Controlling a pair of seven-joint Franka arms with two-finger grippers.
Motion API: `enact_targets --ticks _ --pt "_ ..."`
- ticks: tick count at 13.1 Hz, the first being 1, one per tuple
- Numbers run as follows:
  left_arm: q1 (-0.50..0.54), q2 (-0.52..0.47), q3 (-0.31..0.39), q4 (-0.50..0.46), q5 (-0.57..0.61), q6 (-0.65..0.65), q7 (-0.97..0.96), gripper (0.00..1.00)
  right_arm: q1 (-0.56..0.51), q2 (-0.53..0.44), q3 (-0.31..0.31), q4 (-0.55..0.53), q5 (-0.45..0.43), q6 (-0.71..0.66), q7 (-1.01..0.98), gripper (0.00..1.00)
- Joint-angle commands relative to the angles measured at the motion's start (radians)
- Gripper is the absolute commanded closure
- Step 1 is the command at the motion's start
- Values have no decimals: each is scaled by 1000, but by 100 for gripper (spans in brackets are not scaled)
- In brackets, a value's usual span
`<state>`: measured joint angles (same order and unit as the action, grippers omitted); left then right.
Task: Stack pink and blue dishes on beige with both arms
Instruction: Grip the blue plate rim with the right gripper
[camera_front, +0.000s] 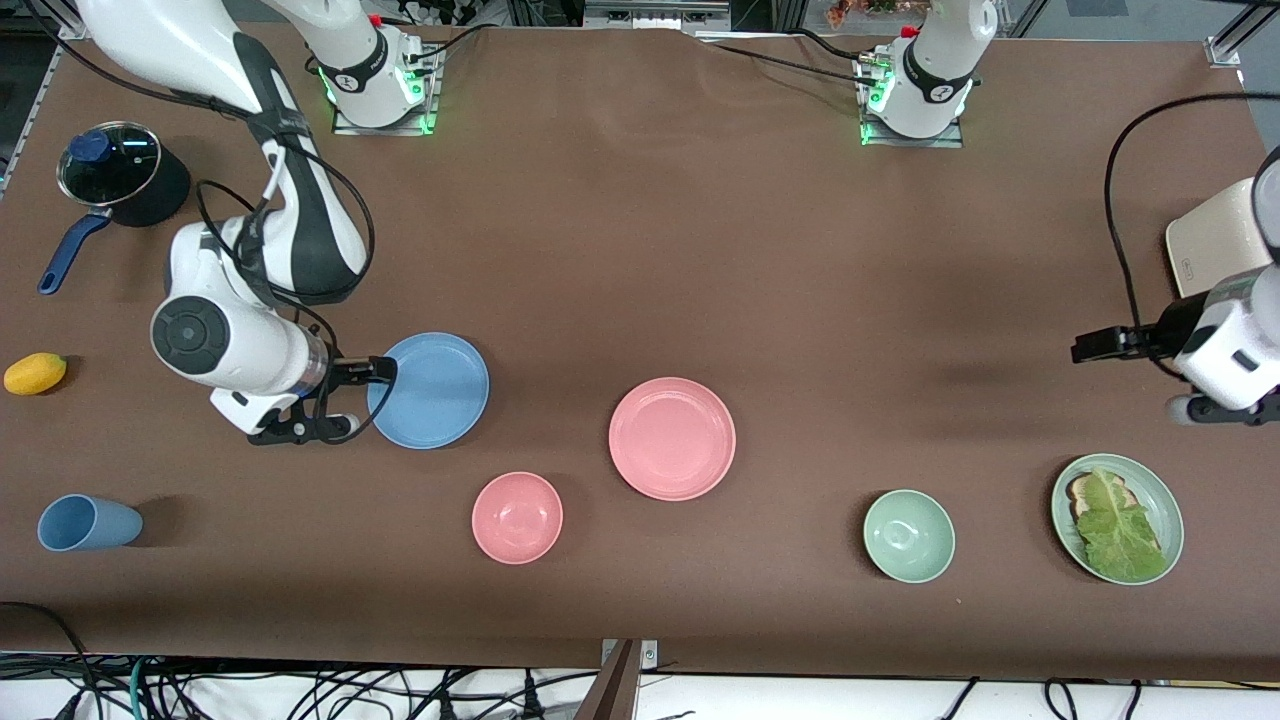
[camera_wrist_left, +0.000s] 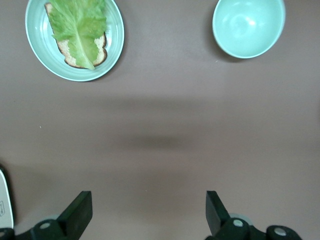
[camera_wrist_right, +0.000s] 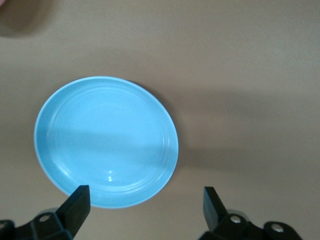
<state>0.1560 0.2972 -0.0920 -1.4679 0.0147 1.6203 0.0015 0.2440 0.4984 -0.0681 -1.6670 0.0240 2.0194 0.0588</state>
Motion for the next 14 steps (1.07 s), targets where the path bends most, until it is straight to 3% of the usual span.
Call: enact_targets --ticks 1,7,11,14 --pt "-58 -116 29 -81 -22 6 25 0 -5 26 -3 -9 -3 48 7 0" --pt "-99 -242 32 -123 -22 4 23 0 -14 20 -10 -229 8 332 -8 1" --pt "-99 -231 28 -106 -24 -31 28 0 -14 23 -10 -241 13 346 -7 19" --pt "-89 -231 28 -106 -22 -28 28 0 -29 29 -9 -256 13 366 -8 23"
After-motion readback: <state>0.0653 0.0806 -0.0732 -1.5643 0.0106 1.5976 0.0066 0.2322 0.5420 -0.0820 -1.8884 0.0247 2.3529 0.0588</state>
